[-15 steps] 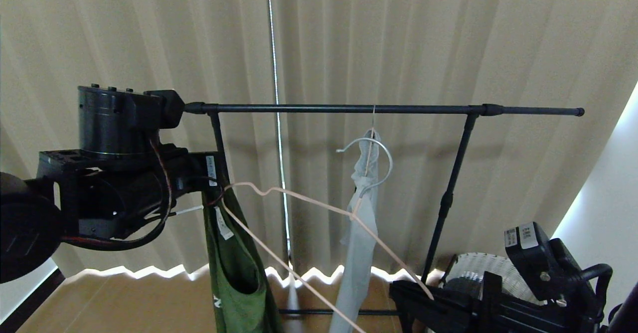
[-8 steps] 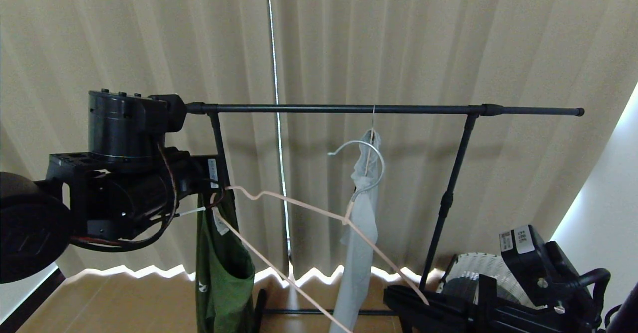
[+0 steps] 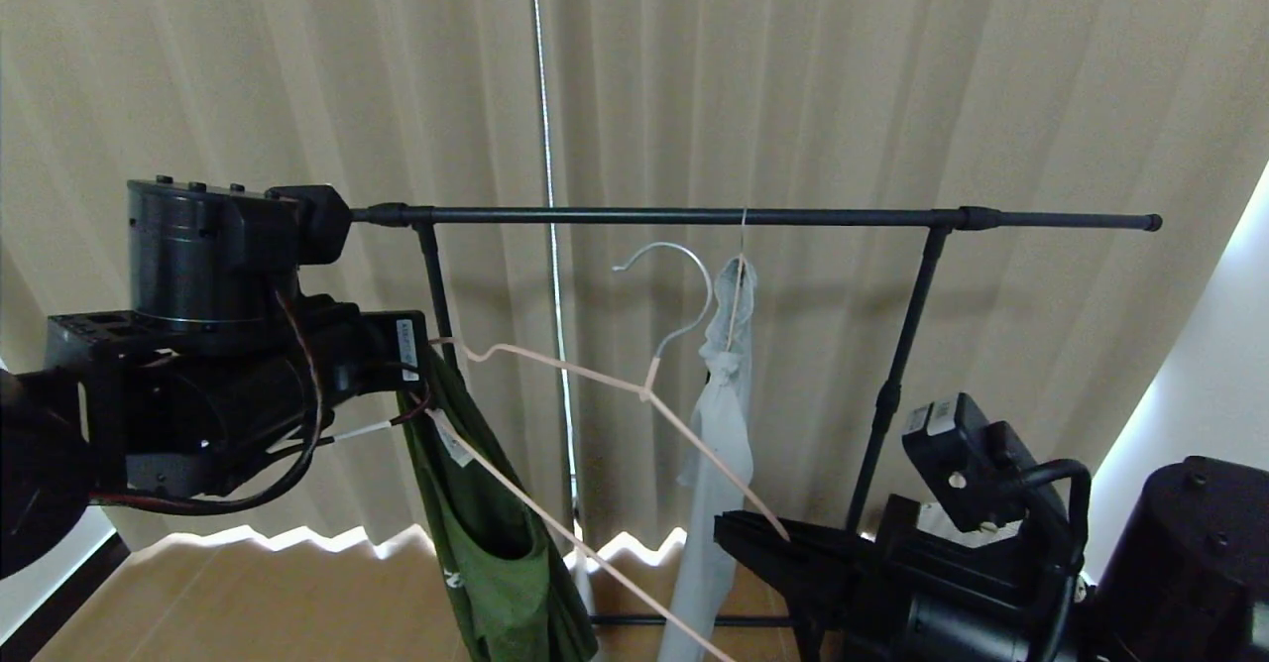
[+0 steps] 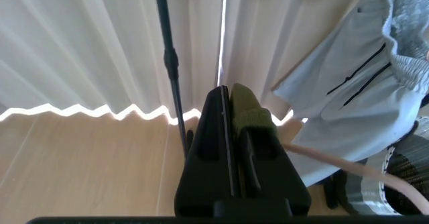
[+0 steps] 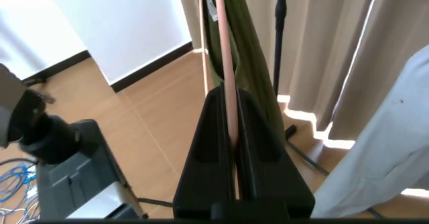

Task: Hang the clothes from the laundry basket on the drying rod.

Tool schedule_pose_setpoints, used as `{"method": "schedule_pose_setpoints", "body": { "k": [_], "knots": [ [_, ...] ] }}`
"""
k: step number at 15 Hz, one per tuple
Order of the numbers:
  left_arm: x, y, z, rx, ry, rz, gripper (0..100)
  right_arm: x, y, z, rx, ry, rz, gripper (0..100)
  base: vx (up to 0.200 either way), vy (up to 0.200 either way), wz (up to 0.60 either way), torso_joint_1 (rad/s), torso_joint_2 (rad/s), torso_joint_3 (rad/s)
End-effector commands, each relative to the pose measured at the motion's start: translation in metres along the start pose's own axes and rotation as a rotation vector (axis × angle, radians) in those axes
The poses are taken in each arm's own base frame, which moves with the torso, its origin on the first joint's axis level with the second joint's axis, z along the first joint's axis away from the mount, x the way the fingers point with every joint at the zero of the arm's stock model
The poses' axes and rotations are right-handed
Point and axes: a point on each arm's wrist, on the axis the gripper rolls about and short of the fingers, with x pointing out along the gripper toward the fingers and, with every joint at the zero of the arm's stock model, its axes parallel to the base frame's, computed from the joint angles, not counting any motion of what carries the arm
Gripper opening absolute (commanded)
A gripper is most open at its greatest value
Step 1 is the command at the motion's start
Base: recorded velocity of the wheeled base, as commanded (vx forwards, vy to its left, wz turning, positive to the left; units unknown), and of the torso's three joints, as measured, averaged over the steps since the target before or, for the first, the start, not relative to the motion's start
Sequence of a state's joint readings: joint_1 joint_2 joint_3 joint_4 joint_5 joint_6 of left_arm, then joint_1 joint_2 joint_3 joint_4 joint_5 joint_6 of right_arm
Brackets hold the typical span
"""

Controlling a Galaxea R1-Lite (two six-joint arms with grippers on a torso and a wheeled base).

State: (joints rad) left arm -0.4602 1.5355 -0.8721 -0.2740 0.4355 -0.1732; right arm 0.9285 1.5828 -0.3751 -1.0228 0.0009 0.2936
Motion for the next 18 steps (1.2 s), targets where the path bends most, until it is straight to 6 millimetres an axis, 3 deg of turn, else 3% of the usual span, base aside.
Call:
{"method": "schedule_pose_setpoints", "body": {
  "k": [1,5,10,13,16,18],
  "knots": [
    [-0.008,0.003,0.002,-0.007,-0.015,-0.004,0,0.012,-0.002,-0.005,0.0,0.027,-0.014,0,0.0,0.0,0.0,0.0,0.0,0.0],
    [-0.022,0.009,0.005,-0.02,-0.044,-0.009,0,0.03,-0.008,-0.009,0.002,0.051,-0.042,0,0.0,0.0,0.0,0.0,0.0,0.0],
    [-0.037,0.015,0.014,-0.042,-0.096,-0.018,0,0.036,-0.017,-0.013,0.008,0.07,-0.074,0,0.0,0.0,0.0,0.0,0.0,0.0],
    [-0.043,0.02,0.014,-0.036,-0.09,-0.008,0,0.039,-0.037,0.001,0.025,0.016,-0.146,0,0.0,0.0,0.0,0.0,0.0,0.0],
    [-0.047,0.018,0.011,-0.019,-0.064,-0.021,0,0.04,-0.043,0.008,0.029,-0.013,-0.164,0,0.0,0.0,0.0,0.0,0.0,0.0],
    [-0.051,0.006,0.008,-0.005,-0.056,-0.074,0,0.041,-0.043,0.01,0.029,-0.019,-0.161,0,0.0,0.0,0.0,0.0,0.0,0.0]
  ]
}}
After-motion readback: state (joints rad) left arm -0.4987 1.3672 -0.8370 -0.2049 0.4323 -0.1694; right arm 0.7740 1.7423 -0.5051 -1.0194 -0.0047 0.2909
